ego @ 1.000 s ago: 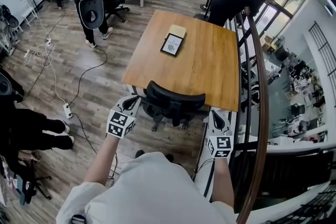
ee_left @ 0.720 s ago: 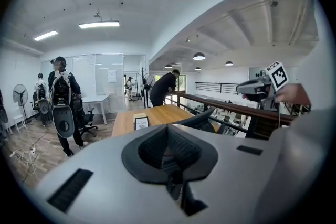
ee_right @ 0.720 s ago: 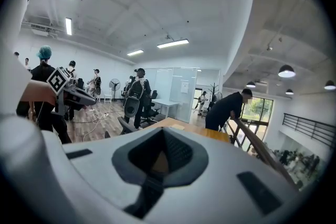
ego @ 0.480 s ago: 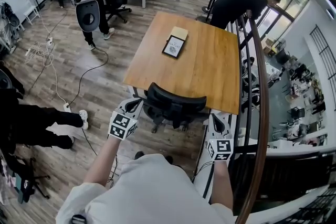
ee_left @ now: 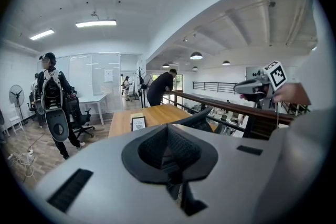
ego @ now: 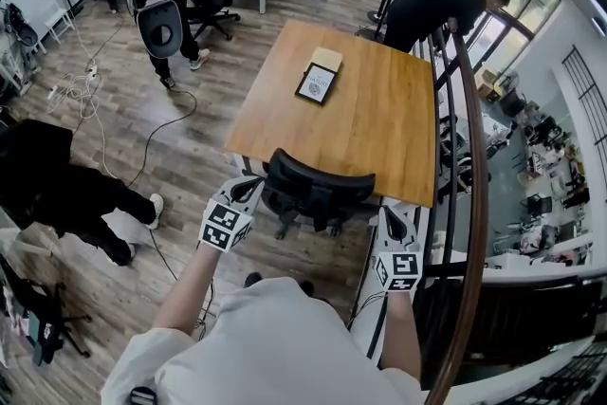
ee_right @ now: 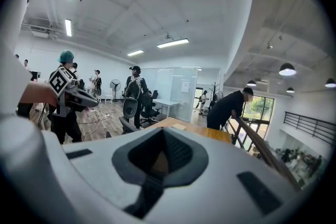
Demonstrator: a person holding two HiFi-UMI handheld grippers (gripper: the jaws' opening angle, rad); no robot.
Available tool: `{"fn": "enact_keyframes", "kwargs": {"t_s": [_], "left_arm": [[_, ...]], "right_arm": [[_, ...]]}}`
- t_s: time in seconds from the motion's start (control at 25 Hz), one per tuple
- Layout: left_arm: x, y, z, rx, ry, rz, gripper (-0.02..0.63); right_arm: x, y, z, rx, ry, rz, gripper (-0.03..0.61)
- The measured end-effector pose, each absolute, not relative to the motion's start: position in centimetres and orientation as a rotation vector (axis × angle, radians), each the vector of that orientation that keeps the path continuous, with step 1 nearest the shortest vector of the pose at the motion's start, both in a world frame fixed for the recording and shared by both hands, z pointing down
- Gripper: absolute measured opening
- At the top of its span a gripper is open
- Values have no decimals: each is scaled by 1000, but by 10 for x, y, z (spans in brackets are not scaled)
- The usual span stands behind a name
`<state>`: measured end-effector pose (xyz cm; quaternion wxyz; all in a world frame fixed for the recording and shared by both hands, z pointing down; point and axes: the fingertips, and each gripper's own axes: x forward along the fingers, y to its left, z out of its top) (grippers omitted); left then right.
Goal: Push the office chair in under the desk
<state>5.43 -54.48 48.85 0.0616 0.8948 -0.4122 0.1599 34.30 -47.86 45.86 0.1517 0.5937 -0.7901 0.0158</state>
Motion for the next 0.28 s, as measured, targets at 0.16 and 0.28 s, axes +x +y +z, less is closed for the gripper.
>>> {"fn": "enact_keyframes", "kwargs": {"t_s": [0.16, 0.28], "left_arm": [[54, -547, 488, 2703, -1240, 488, -6], [54, -548, 488, 2705, -1239, 491, -6]], "right_arm": [[342, -481, 456, 1705, -2267, 48, 2], [343, -482, 455, 1709, -2265, 47, 2]]}}
